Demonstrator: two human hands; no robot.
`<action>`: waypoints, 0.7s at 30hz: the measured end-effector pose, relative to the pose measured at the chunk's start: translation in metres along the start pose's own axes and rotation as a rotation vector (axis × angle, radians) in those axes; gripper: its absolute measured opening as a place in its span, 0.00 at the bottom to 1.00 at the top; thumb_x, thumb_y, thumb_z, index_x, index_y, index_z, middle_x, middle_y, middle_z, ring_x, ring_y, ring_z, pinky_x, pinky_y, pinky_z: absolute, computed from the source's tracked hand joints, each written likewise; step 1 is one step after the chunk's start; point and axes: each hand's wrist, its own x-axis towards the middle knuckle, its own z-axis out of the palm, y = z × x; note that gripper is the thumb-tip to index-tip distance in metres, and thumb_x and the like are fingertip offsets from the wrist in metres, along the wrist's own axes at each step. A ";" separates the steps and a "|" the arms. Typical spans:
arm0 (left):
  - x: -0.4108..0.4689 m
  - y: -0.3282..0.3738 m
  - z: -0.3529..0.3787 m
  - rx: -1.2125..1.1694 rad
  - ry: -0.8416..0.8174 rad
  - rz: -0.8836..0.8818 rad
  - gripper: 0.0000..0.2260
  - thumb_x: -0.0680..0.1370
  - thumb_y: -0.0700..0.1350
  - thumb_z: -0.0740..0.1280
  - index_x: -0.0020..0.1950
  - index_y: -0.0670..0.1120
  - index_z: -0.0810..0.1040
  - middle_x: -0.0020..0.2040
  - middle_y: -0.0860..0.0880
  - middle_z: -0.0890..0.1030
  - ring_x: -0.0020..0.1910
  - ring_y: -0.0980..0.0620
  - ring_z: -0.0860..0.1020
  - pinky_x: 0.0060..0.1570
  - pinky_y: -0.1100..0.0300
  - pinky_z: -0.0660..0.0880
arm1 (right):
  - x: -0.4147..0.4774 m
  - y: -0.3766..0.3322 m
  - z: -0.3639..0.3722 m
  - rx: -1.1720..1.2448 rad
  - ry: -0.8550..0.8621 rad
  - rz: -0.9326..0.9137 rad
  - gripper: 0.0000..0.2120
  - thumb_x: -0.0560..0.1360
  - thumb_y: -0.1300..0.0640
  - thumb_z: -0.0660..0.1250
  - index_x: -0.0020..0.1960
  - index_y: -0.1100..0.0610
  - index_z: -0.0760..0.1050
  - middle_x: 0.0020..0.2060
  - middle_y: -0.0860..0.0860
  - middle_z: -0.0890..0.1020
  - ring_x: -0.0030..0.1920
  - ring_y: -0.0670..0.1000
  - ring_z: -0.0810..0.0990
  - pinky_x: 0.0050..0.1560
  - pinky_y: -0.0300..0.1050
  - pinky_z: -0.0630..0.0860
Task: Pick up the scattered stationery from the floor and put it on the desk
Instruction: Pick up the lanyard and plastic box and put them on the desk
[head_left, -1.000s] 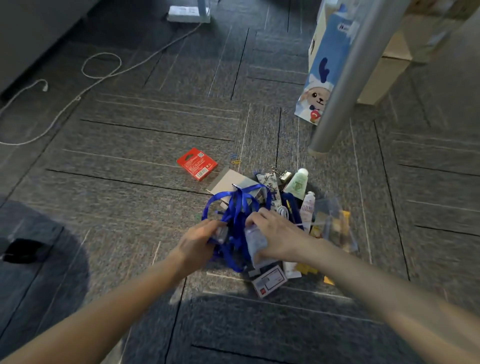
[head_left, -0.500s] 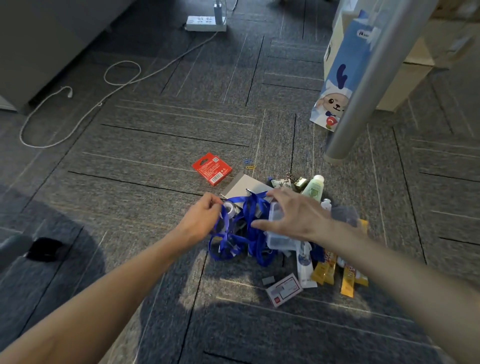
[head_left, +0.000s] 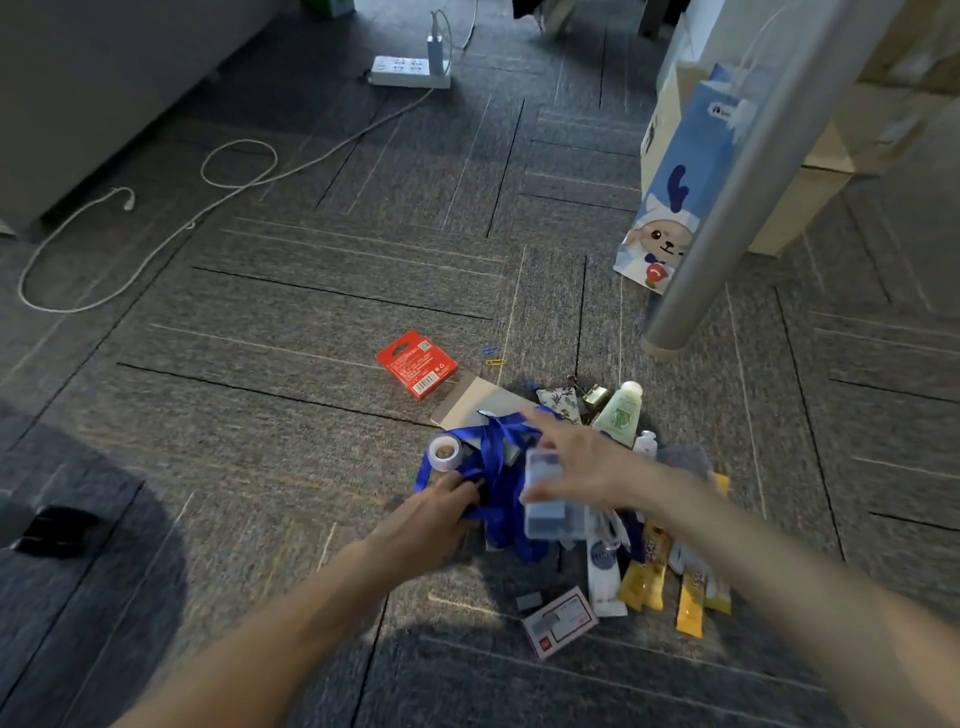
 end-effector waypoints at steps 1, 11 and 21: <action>0.001 0.001 -0.006 -0.146 0.019 -0.046 0.03 0.78 0.41 0.64 0.50 0.43 0.74 0.50 0.47 0.74 0.44 0.48 0.75 0.42 0.57 0.70 | -0.001 0.002 -0.010 0.135 0.024 0.020 0.46 0.70 0.46 0.74 0.79 0.47 0.49 0.67 0.53 0.73 0.67 0.55 0.72 0.66 0.56 0.70; 0.010 0.058 -0.097 -1.611 0.334 -0.297 0.09 0.82 0.47 0.53 0.48 0.44 0.68 0.54 0.34 0.75 0.51 0.40 0.76 0.37 0.56 0.77 | -0.004 0.017 -0.051 0.633 0.324 -0.023 0.28 0.68 0.42 0.68 0.59 0.60 0.74 0.47 0.53 0.82 0.44 0.47 0.83 0.40 0.38 0.78; 0.038 0.025 -0.072 0.046 -0.004 -0.448 0.42 0.62 0.69 0.71 0.67 0.47 0.63 0.61 0.47 0.70 0.55 0.44 0.76 0.51 0.50 0.75 | 0.004 0.020 -0.037 0.638 0.449 0.041 0.27 0.67 0.40 0.68 0.59 0.57 0.74 0.51 0.52 0.82 0.49 0.50 0.83 0.44 0.45 0.83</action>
